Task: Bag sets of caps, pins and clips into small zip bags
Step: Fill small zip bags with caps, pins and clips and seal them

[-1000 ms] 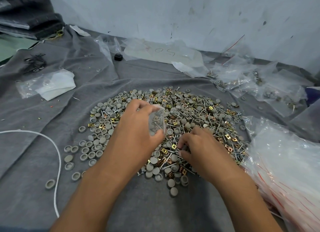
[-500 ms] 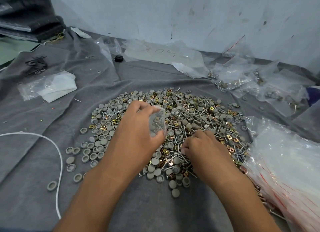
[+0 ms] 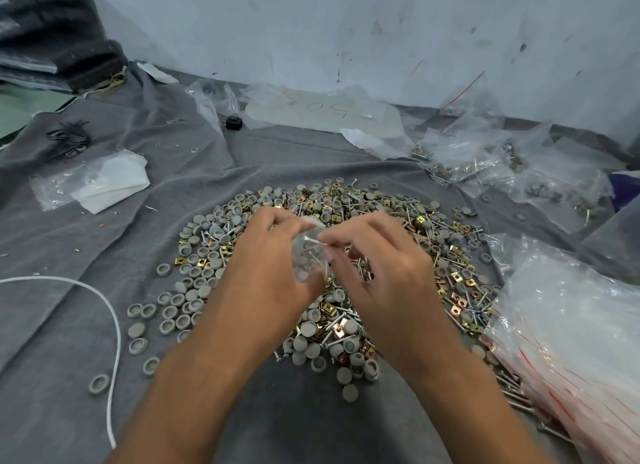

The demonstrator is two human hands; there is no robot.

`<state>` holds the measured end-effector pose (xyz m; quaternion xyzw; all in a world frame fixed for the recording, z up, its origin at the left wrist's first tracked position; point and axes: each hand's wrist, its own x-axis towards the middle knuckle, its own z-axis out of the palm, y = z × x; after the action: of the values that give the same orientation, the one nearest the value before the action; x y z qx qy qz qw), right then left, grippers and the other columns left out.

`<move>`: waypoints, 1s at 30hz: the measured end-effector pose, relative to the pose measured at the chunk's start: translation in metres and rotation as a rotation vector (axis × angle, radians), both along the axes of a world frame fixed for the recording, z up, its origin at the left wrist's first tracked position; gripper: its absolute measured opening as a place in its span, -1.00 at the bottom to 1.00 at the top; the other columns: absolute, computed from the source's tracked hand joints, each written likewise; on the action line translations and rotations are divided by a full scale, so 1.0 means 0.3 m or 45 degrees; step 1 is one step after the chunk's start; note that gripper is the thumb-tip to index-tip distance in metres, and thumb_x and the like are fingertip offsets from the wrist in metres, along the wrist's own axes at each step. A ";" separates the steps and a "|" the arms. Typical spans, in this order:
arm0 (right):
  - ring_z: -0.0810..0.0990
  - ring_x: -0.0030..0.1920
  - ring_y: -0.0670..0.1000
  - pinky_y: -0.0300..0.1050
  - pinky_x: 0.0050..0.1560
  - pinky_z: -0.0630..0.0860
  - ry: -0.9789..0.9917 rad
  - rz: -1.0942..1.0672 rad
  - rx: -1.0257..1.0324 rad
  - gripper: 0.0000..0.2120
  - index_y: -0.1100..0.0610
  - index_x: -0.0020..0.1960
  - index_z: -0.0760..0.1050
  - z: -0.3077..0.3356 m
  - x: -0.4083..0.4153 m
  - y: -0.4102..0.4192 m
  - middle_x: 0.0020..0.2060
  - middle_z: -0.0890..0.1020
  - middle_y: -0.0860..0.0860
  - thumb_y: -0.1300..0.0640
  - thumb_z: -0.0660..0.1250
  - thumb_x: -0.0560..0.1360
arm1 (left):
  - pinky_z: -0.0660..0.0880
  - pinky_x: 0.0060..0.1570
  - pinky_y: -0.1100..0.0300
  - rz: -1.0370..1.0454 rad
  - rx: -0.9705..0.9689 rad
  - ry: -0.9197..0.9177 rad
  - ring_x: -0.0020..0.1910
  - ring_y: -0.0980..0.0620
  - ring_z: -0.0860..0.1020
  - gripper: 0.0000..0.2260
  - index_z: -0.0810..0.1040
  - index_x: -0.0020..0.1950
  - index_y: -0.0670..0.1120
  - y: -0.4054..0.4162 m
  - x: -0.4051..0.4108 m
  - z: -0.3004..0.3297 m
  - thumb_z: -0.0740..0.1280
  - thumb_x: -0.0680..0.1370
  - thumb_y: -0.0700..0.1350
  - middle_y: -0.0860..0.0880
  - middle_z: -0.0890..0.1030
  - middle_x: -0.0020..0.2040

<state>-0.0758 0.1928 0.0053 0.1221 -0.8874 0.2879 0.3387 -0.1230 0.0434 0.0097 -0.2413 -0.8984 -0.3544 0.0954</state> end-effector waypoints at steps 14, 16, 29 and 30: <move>0.64 -0.06 -0.15 -0.28 -0.07 0.59 -0.046 0.162 -0.400 -0.76 0.06 0.09 0.53 -0.006 -0.006 -0.021 -0.09 0.63 -0.14 0.16 0.52 0.48 | 0.27 0.02 0.63 -0.045 -0.054 0.015 0.00 0.32 0.40 -0.67 0.56 0.13 0.07 -0.044 -0.002 0.042 0.44 0.38 0.06 0.17 0.42 0.05; 0.64 -0.07 -0.15 -0.32 -0.08 0.57 -0.040 0.186 -0.402 -0.76 0.08 0.08 0.54 -0.008 -0.006 -0.030 -0.10 0.63 -0.11 0.19 0.52 0.47 | 0.25 0.02 0.63 -0.061 -0.055 0.005 0.03 0.33 0.39 -0.66 0.58 0.15 0.06 -0.043 0.000 0.046 0.44 0.38 0.03 0.18 0.42 0.05; 0.64 -0.09 -0.03 0.02 0.01 0.64 -1.201 -0.284 0.194 -0.78 -0.08 0.13 0.54 -0.059 0.030 0.109 -0.10 0.63 -0.13 0.11 0.47 0.52 | 0.24 0.00 0.66 -0.057 -0.095 0.018 0.08 0.42 0.36 -0.57 0.56 0.25 0.04 -0.067 -0.005 0.047 0.51 0.39 -0.02 0.28 0.38 0.04; 0.64 -0.05 0.00 0.04 0.02 0.64 -1.193 -0.294 0.289 -0.73 -0.09 0.17 0.53 -0.057 0.031 0.101 -0.05 0.63 -0.12 0.11 0.46 0.52 | 0.24 0.00 0.66 -0.052 -0.092 0.013 0.07 0.41 0.37 -0.56 0.56 0.26 0.04 -0.068 -0.006 0.048 0.51 0.39 -0.02 0.28 0.37 0.04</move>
<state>-0.0666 0.2231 -0.0120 -0.0834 -0.9777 0.1740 -0.0825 -0.1248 0.0231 0.0241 -0.2647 -0.9050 -0.3224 0.0840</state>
